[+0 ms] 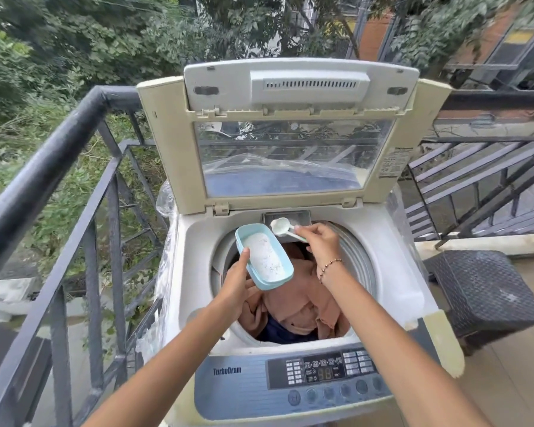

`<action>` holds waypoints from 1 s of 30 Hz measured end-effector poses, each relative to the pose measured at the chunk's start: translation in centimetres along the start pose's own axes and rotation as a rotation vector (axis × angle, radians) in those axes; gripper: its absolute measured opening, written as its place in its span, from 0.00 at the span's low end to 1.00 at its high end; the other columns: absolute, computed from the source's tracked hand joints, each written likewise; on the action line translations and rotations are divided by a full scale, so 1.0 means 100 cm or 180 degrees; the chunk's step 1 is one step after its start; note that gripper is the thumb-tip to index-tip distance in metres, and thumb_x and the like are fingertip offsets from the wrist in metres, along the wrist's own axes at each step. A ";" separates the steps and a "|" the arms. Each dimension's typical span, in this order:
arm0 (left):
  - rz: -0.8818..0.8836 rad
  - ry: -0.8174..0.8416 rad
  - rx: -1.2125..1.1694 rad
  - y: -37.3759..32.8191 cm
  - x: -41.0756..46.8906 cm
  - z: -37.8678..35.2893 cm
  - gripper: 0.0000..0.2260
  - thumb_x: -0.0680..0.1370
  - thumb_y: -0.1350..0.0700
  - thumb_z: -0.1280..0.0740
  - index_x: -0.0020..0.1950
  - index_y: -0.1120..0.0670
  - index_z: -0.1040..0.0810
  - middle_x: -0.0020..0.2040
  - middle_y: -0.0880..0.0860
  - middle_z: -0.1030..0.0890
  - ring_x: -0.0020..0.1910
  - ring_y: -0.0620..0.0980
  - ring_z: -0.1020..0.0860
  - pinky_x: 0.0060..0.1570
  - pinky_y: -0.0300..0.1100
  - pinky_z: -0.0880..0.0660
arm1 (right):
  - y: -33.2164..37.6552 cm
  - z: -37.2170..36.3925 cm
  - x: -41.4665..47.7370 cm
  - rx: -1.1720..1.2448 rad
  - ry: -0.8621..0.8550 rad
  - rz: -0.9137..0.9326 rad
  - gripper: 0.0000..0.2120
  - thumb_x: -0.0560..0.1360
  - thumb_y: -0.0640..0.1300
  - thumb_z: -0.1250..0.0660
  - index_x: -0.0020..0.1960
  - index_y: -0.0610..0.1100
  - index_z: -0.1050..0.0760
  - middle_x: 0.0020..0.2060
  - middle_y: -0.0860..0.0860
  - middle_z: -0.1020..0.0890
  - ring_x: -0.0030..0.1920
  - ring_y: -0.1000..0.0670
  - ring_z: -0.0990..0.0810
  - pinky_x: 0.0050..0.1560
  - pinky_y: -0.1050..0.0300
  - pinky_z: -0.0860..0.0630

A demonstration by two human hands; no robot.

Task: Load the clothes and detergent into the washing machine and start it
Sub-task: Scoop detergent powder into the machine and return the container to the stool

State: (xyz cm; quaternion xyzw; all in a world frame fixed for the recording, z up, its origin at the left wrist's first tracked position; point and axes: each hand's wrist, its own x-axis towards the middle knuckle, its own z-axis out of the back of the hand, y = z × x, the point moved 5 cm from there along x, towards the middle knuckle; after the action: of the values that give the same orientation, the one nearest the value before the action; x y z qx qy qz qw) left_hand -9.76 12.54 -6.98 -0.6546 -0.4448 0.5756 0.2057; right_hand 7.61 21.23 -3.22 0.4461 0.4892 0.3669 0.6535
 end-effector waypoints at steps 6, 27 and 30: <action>-0.0129 0.0036 -0.0060 0.007 -0.007 -0.019 0.18 0.81 0.42 0.45 0.63 0.51 0.27 0.49 0.52 0.16 0.41 0.48 0.16 0.36 0.39 0.21 | -0.017 -0.012 -0.032 -0.0285 0.0233 0.0087 0.13 0.63 0.45 0.22 0.29 0.48 0.25 0.31 0.52 0.19 0.36 0.54 0.23 0.42 0.59 0.27; -0.0240 0.0269 0.0122 0.075 -0.086 -0.213 0.21 0.80 0.39 0.45 0.61 0.51 0.25 0.53 0.53 0.17 0.51 0.54 0.18 0.57 0.54 0.23 | 0.009 0.229 -0.063 -0.1768 0.0127 0.1044 0.10 0.73 0.41 0.34 0.50 0.38 0.18 0.47 0.42 0.15 0.51 0.44 0.18 0.52 0.58 0.26; -0.0268 0.0077 0.0097 0.083 -0.085 -0.242 0.20 0.78 0.40 0.39 0.59 0.54 0.23 0.52 0.55 0.17 0.52 0.55 0.18 0.56 0.54 0.22 | 0.008 0.270 -0.057 -0.1800 0.0040 0.1034 0.11 0.73 0.41 0.34 0.53 0.39 0.19 0.49 0.44 0.15 0.52 0.45 0.19 0.53 0.60 0.27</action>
State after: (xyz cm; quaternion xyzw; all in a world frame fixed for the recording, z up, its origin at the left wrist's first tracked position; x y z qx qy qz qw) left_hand 16.29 7.10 -2.51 -0.6391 -0.4607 0.5651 0.2451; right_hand 32.24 10.27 2.67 0.3169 0.2943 0.5904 0.6815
